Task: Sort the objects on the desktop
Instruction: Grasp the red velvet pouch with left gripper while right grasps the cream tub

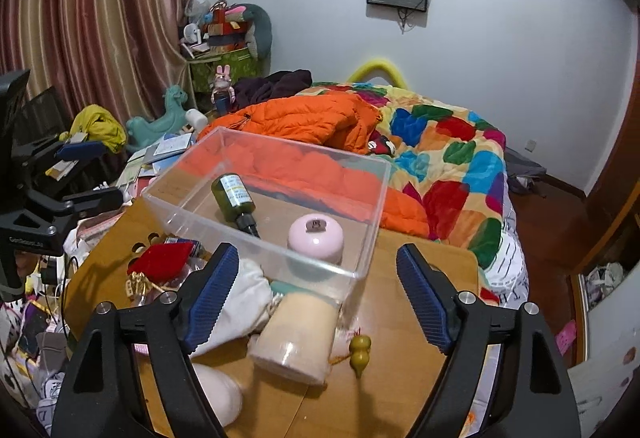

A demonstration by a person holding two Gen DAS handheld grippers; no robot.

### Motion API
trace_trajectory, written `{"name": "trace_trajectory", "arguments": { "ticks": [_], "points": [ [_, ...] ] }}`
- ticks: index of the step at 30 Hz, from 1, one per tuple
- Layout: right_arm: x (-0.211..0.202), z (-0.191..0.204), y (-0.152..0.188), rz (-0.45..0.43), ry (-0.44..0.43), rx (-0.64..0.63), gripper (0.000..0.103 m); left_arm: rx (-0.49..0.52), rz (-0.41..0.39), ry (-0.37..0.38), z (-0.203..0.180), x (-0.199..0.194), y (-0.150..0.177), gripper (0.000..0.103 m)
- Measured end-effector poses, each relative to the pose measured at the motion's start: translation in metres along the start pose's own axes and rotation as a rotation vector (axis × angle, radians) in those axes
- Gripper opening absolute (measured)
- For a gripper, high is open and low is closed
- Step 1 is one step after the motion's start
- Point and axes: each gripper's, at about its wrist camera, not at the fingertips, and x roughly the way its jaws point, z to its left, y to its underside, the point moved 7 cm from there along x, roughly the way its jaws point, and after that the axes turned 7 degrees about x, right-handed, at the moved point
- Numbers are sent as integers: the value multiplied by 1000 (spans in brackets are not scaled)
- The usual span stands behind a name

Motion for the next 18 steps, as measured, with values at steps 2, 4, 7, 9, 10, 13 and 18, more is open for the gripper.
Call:
{"name": "trace_trajectory", "arguments": {
  "ticks": [2,4,7,9,10,13,18],
  "points": [
    [0,-2,8,-8,12,4,79,-24,20,18,2,2,11,94],
    [1,-3,16,-11,31,-2,79,-44,46,32,2,8,21,94],
    [6,-1,30,-11,51,-21,80,-56,64,33,0,16,34,94],
    [12,-2,40,4,54,-20,80,-58,76,40,-4,22,41,94],
    [17,-3,47,18,55,-14,80,-61,80,51,-7,26,44,94],
    [29,-5,63,47,55,5,80,-49,93,76,-19,37,51,94],
    [35,-7,75,43,-10,81,80,-43,123,97,-27,55,60,94]
  ]
}}
